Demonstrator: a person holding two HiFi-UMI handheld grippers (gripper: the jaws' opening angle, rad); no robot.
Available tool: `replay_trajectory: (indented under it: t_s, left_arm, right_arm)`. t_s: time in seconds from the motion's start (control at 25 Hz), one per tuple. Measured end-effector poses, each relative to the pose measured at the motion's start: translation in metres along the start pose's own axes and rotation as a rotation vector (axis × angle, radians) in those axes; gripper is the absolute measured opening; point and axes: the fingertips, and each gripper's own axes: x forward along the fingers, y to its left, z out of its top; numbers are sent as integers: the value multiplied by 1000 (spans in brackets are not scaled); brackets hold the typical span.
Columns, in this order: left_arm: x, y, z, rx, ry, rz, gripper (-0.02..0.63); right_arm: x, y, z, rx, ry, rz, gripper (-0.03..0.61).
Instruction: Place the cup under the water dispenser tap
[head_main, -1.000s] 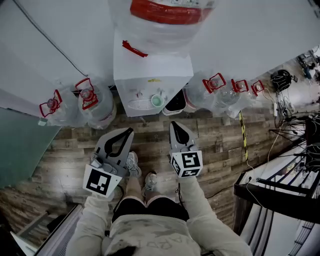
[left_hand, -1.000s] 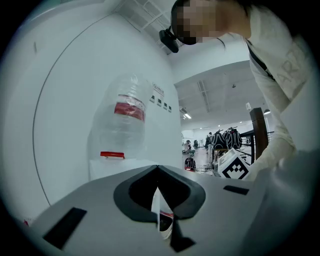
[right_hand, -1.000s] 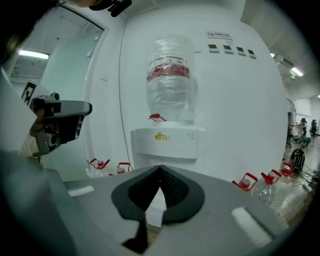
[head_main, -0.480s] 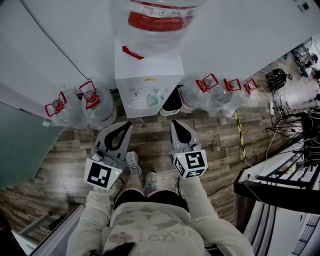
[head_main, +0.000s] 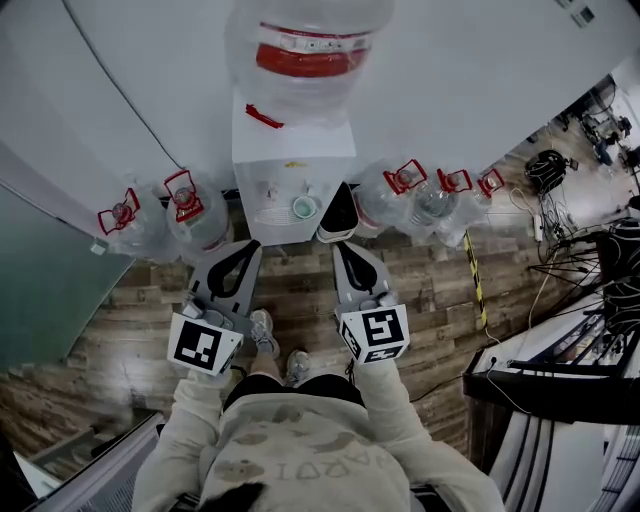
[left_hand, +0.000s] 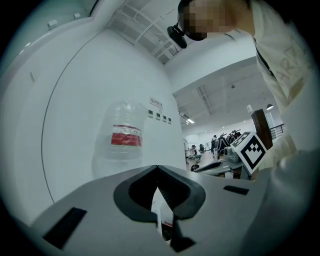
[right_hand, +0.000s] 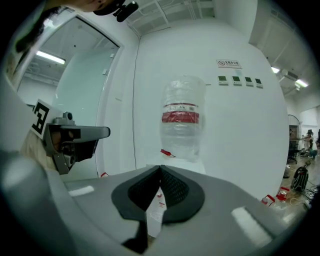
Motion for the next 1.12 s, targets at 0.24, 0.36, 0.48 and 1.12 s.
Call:
replay_trajectory:
  t_s: [0.24,0.36,0.48,1.12]
  left_arm:
    - [-10,-8,19,43,-13,24,5]
    - [-15,-13,26,50,-18,38,5]
    - [-20,-20,34,46,-37,42,5]
    - [-32,-54,47,89,-64,26,5]
  right_arm:
    - [-19,3,22,-27,-25,17,9]
    - [-29,2,32,-32,-37,15,9]
    - [-41,1,40,-27,-55,14,9]
    - [-78,5,58,-43,-115,21,9]
